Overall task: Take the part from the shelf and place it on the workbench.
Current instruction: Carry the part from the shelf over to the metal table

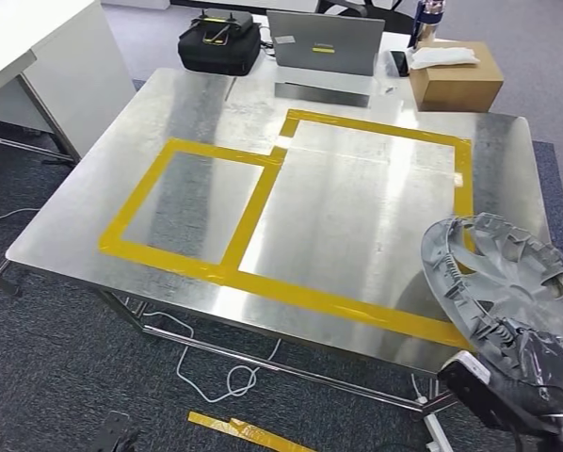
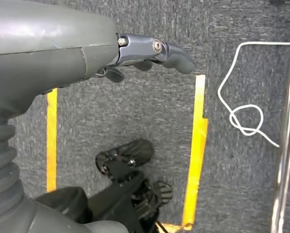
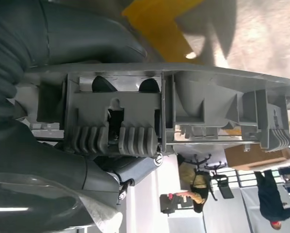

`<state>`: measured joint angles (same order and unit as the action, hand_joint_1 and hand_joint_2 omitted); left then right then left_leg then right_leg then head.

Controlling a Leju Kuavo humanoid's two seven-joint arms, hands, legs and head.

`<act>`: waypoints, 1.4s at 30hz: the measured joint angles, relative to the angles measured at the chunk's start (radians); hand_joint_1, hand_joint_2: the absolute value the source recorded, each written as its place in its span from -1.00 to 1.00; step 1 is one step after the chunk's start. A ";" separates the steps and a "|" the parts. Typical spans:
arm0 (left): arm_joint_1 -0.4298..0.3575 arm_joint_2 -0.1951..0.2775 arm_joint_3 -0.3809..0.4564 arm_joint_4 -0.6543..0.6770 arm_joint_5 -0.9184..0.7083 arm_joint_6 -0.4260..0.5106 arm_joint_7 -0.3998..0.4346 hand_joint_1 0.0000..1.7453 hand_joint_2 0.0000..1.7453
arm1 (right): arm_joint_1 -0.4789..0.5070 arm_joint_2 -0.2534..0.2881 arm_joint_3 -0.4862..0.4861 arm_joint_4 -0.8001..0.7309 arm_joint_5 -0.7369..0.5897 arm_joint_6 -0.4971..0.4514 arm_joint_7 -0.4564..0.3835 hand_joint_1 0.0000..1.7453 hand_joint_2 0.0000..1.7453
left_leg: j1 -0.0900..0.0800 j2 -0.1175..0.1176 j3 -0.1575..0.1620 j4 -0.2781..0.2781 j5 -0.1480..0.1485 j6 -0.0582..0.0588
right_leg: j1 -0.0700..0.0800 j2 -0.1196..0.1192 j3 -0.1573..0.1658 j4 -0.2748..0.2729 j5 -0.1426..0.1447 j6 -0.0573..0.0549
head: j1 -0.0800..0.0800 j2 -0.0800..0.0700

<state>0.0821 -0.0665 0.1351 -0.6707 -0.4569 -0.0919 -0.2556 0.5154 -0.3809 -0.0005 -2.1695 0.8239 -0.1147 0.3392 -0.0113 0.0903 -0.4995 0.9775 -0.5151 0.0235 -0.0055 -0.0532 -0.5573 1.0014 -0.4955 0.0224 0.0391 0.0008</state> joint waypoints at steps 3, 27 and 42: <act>-0.018 0.010 -0.016 0.037 0.004 0.002 -0.006 -1.00 1.00 | -0.053 -0.027 -0.004 0.049 0.013 0.045 0.012 1.00 1.00 | 0.001 0.000 0.000 0.000 0.002 -0.011 | 0.001 0.000 -0.001 0.001 0.002 -0.002 | 0.000 0.000; -0.085 0.040 -0.124 0.172 0.025 0.024 -0.033 -1.00 1.00 | -0.319 -0.133 0.134 0.264 0.181 0.213 -0.073 1.00 1.00 | -0.003 0.000 -0.004 0.004 0.002 -0.012 | -0.004 0.001 -0.002 0.001 0.007 -0.001 | 0.000 0.000; -0.130 0.045 -0.220 0.192 0.041 0.051 0.015 -1.00 1.00 | -0.510 -0.134 0.359 0.385 0.276 0.176 -0.185 1.00 1.00 | -0.003 -0.001 -0.005 0.004 0.006 -0.012 | -0.004 -0.001 -0.005 0.001 0.010 -0.001 | 0.001 0.000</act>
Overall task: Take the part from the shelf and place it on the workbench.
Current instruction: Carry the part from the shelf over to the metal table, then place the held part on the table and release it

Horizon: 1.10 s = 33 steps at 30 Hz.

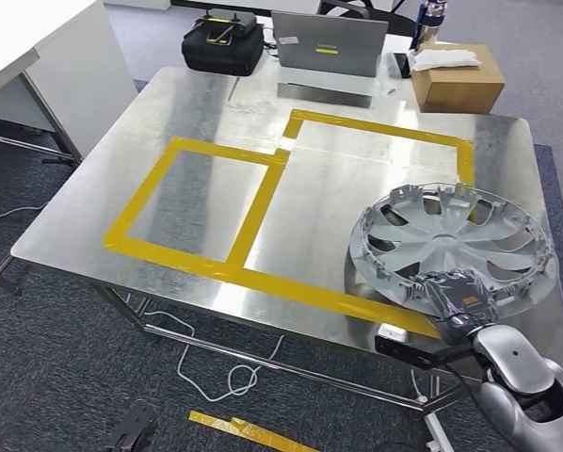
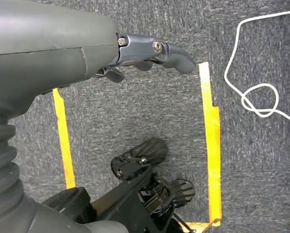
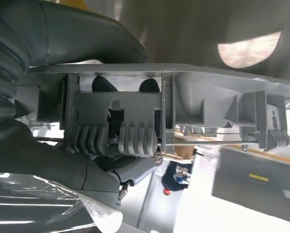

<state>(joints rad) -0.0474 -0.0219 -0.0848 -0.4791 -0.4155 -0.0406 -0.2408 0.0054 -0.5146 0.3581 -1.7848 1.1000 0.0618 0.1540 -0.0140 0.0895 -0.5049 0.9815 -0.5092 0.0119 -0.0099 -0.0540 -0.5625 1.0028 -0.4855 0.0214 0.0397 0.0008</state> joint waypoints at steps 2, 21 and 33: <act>-0.003 0.000 -0.015 0.000 0.005 0.002 0.003 -1.00 1.00 | -0.011 0.000 0.019 0.009 0.006 -0.012 -0.014 1.00 1.00 | 0.000 0.000 0.000 0.000 0.000 0.000 | 0.000 0.000 0.000 0.000 0.000 0.000 | 0.000 0.000; -0.024 0.005 -0.099 0.000 0.030 0.018 0.015 -1.00 1.00 | -0.041 -0.004 0.105 0.070 -0.021 -0.102 -0.080 1.00 1.00 | 0.000 -0.001 -0.002 0.000 0.000 0.000 | 0.000 -0.001 -0.002 0.000 0.000 0.000 | 0.000 0.000; -0.028 0.009 -0.120 0.000 0.033 0.019 0.015 -1.00 1.00 | -0.013 -0.004 0.093 0.085 -0.052 -0.229 -0.150 1.00 1.00 | 0.000 -0.001 -0.003 0.001 0.000 0.000 | 0.000 0.000 -0.003 0.000 0.000 0.000 | 0.000 0.000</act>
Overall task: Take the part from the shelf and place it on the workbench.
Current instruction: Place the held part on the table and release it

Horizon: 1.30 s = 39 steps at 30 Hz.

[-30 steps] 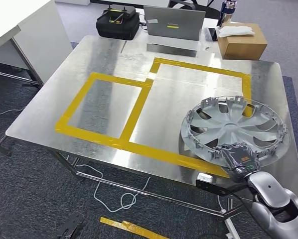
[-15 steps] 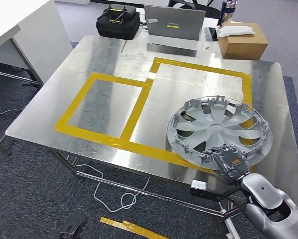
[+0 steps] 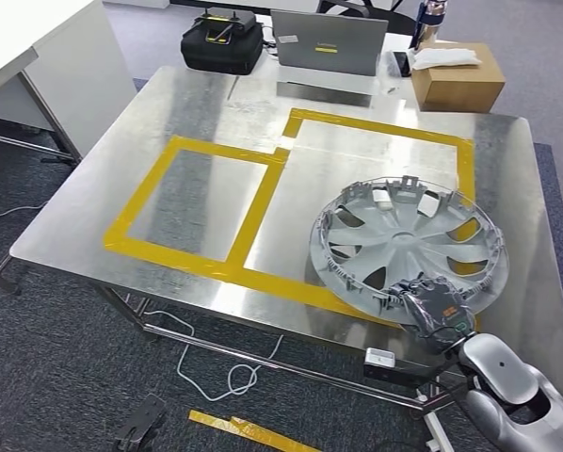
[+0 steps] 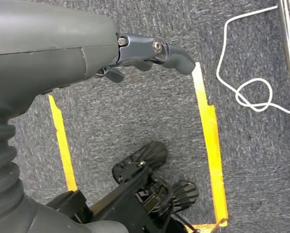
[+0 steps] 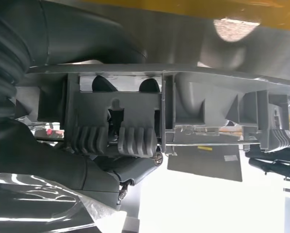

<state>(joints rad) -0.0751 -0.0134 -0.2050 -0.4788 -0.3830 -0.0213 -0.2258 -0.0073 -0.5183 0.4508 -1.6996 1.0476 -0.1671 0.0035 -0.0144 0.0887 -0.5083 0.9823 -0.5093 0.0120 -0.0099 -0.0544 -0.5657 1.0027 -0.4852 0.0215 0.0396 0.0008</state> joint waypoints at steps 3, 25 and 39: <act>-0.002 0.000 -0.007 0.000 0.006 0.001 0.000 -1.00 1.00 | 0.012 0.001 -0.009 0.004 -0.031 -0.015 -0.006 1.00 1.00 | 0.000 -0.001 -0.001 0.000 0.000 0.000 | 0.000 -0.002 -0.001 0.000 0.000 0.000 | 0.000 0.000; 0.000 0.003 -0.039 0.000 0.047 0.050 0.022 -1.00 -1.00 | 0.088 0.034 -0.135 0.010 -0.044 -0.060 0.026 -1.00 1.00 | -0.001 -0.001 -0.003 0.000 0.000 0.000 | 0.000 -0.001 -0.002 0.000 0.000 0.000 | 0.000 0.000; 0.007 0.008 -0.039 0.000 0.082 0.062 0.033 -1.00 -1.00 | 0.097 0.071 -0.168 -0.055 -0.409 0.291 0.205 -1.00 1.00 | -0.001 -0.001 -0.003 0.000 0.000 0.000 | 0.000 -0.002 -0.002 0.000 0.000 0.000 | 0.000 0.000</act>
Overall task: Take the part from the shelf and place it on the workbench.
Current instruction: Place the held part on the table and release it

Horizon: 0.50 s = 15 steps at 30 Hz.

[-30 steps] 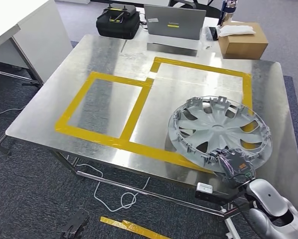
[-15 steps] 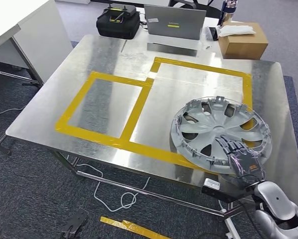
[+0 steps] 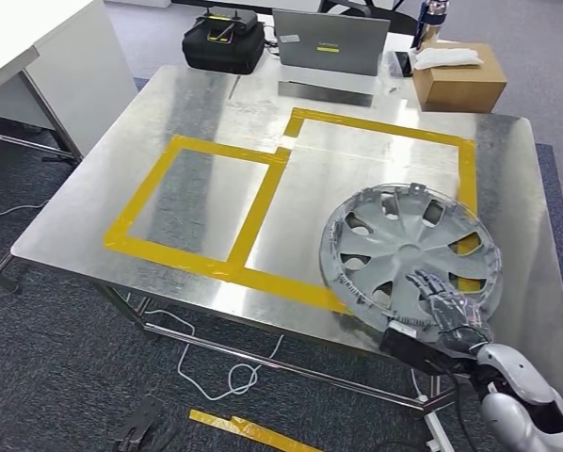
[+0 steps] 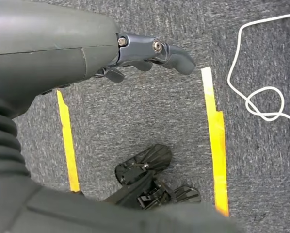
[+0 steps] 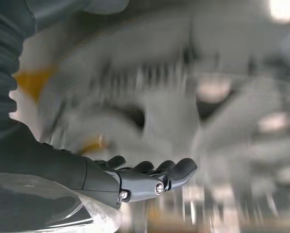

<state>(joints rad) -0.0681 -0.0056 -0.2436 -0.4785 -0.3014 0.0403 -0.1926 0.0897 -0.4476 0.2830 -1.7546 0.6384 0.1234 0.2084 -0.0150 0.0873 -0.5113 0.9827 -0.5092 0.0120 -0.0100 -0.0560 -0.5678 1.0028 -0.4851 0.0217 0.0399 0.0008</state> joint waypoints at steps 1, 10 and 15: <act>0.000 0.003 0.000 0.001 0.005 0.001 -0.005 -1.00 -1.00 | 0.000 0.000 0.000 -0.008 -0.074 0.045 0.031 -1.00 1.00 | 0.000 0.000 0.000 0.000 0.000 0.000 | 0.000 0.000 0.000 0.000 0.000 0.000 | 0.000 0.000; -0.001 0.011 0.000 0.031 0.021 0.010 -0.053 -1.00 -1.00 | 0.001 0.001 -0.031 -0.021 -0.390 0.053 0.111 -1.00 1.00 | 0.000 0.000 0.000 0.000 0.000 0.000 | 0.000 0.000 0.000 0.000 0.000 0.000 | 0.000 0.000; 0.009 0.011 0.001 0.033 0.033 0.029 -0.050 -1.00 -1.00 | 0.000 0.054 -0.049 -0.021 -0.248 -0.119 0.076 -1.00 1.00 | 0.000 0.000 0.000 0.000 0.000 0.000 | 0.000 0.001 0.000 0.000 0.000 0.000 | 0.000 0.000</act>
<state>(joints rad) -0.0588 0.0050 -0.2425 -0.4456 -0.2686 0.0698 -0.2421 0.0898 -0.3931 0.2338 -1.7754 0.3899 0.0043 0.2847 -0.0150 0.0877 -0.5109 0.9828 -0.5092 0.0120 -0.0099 -0.0548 -0.5676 1.0027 -0.4849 0.0219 0.0397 0.0008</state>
